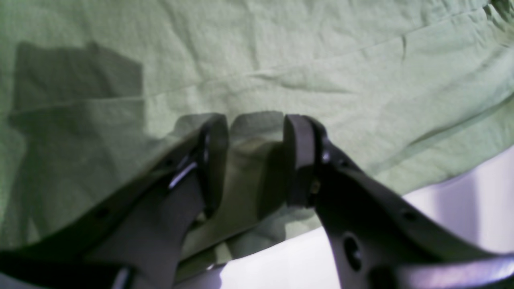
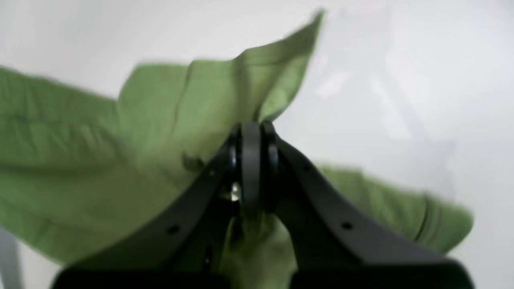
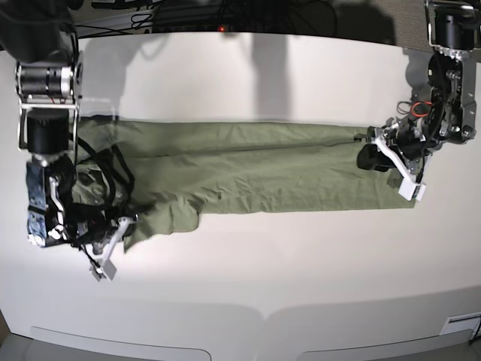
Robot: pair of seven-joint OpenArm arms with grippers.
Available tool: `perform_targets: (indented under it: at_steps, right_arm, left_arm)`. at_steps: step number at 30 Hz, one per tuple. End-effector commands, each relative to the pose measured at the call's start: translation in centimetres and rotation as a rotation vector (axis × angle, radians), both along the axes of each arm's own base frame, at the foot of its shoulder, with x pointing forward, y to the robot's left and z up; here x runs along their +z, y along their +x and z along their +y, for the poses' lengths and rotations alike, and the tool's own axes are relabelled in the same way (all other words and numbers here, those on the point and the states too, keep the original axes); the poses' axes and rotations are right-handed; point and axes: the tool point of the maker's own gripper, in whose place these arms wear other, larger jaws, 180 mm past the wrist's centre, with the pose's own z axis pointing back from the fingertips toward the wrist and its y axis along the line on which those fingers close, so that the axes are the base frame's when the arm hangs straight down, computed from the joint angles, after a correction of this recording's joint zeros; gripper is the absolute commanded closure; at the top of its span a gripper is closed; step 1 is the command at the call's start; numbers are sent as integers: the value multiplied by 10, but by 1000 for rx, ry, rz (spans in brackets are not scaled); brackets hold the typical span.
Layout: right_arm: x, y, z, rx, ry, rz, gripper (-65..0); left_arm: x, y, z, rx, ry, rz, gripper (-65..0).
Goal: Fold the T-shirt properly
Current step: 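Fold the folded edge over onto the shirt with both grippers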
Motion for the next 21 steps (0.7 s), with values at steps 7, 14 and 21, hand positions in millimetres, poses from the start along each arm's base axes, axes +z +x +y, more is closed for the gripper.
perform_targets:
  at_steps: [7, 14, 21]
  right_arm:
    - [24, -25, 0, 86, -47, -68, 0]
    - [37, -56, 9, 179, -117, -85, 0]
    - [43, -88, 9, 250, -184, -79, 0]
  left_arm:
    - [-18, -20, 14, -13, 83, 107, -236]
    - [-18, -20, 14, -13, 83, 108, -236]
    - [-18, -20, 14, -13, 83, 108, -236]
